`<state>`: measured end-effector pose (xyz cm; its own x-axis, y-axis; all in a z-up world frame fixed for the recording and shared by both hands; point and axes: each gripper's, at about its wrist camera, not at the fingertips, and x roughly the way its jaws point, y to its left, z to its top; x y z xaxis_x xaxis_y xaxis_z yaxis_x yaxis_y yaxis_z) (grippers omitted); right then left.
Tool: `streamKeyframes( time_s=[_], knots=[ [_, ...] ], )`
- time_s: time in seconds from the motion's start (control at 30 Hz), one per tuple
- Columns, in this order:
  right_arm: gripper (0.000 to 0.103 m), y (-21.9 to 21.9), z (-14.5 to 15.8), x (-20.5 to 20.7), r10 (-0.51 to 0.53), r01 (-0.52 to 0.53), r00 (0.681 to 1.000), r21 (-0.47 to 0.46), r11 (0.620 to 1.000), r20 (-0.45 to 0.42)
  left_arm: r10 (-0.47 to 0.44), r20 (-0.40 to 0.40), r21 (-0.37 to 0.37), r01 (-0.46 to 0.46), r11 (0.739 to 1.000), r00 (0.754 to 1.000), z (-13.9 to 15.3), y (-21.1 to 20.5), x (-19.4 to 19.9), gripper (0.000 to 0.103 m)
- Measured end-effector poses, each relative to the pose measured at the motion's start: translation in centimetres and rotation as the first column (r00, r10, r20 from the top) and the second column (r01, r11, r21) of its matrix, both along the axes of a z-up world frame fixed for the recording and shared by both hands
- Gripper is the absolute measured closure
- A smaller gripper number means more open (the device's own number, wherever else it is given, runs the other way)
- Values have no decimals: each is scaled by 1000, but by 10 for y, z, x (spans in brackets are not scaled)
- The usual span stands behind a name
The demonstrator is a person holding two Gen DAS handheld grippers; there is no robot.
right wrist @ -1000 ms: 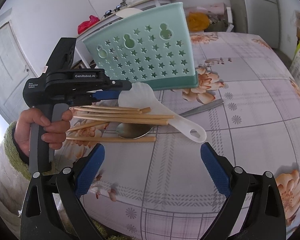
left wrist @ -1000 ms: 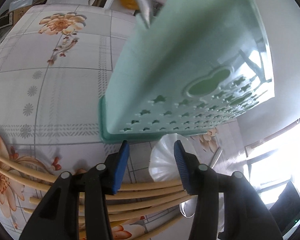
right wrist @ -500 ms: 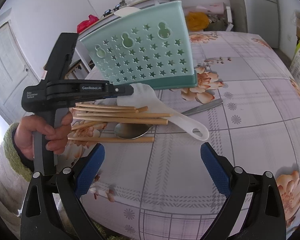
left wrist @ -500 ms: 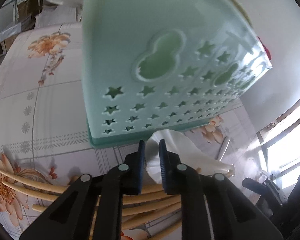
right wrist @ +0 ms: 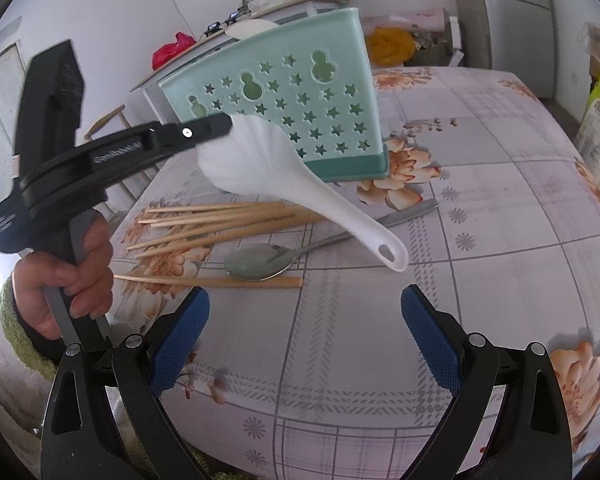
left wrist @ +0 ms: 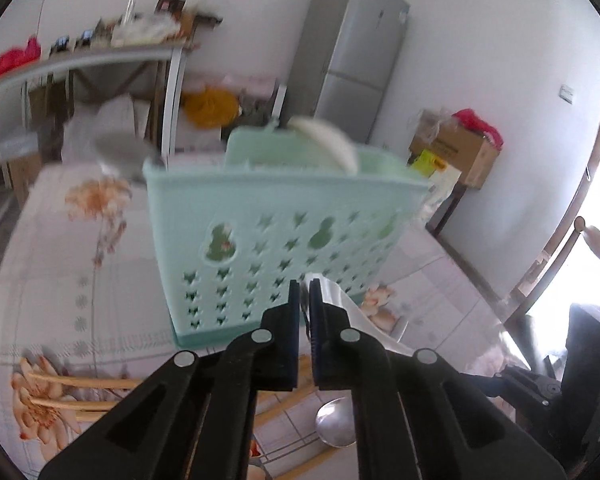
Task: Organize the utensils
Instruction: 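Lift the white spoon toward the holder with the left tool while the right tool reaches toward the chopsticks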
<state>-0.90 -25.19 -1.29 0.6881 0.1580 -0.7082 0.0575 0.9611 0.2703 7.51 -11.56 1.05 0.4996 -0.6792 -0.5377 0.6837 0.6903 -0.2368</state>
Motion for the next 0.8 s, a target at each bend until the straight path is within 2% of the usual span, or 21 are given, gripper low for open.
streamKeyframes(
  time_s=[0.17,0.27,0.47,0.53,0.67,0.77,0.8],
  knots=[
    [12,0,10,-6,4,-3,999,-24,1000,45,18,63,-48,-15,999,998,23,18,-13,101],
    [18,3,15,-6,26,-22,997,-53,998,72,49,99,-71,-42,997,994,35,30,-20,101],
    [39,27,20,2,120,-105,990,-180,978,79,114,128,-128,-97,987,985,56,55,-27,101],
    [48,39,20,4,159,-133,984,-264,955,79,137,135,-142,-118,983,981,61,63,-28,101],
    [56,62,17,6,236,-186,969,-420,888,69,176,132,-156,-155,976,976,65,76,-26,101],
    [63,82,9,6,295,-231,955,-545,806,32,194,116,-157,-175,972,974,62,83,-23,101],
    [65,89,5,6,313,-242,950,-594,767,17,198,113,-157,-179,971,974,61,84,-23,101]
  ],
)
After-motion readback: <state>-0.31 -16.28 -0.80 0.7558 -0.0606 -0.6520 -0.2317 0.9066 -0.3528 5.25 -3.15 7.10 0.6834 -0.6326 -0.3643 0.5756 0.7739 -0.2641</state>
